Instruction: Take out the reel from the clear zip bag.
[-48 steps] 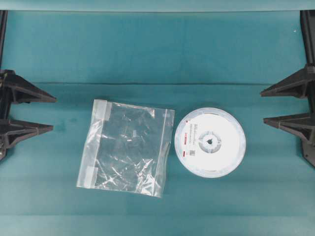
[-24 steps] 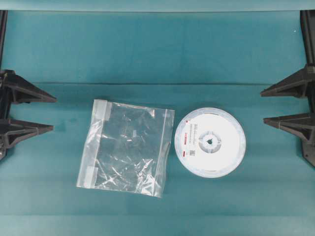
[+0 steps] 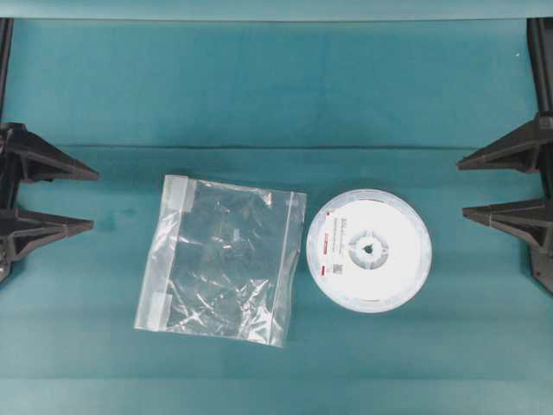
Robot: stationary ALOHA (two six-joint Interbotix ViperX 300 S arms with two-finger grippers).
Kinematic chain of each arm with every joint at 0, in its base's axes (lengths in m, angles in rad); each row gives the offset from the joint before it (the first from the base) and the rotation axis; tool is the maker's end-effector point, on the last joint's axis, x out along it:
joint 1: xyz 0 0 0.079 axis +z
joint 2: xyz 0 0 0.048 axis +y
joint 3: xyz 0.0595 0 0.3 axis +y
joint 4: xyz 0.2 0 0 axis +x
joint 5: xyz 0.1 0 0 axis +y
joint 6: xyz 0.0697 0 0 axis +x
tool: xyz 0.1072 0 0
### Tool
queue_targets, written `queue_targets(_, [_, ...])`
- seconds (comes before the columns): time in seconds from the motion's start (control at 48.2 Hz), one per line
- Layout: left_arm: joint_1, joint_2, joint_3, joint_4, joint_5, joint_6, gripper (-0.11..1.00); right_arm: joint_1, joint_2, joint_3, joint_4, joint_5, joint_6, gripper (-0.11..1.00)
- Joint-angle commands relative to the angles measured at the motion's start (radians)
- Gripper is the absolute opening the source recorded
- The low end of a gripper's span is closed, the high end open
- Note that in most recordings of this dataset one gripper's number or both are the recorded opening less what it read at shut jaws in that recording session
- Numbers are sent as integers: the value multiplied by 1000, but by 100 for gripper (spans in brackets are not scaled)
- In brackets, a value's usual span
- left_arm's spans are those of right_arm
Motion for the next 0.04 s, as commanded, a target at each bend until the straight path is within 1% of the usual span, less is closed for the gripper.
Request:
queue_targets(0.0, [-3, 5, -21, 5, -5, 2, 87, -2, 6, -8, -3, -6, -11, 92])
queue_targets(0.021, [-3, 3, -21, 5, -6, 2, 87, 0, 6, -8, -3, -5, -11, 92])
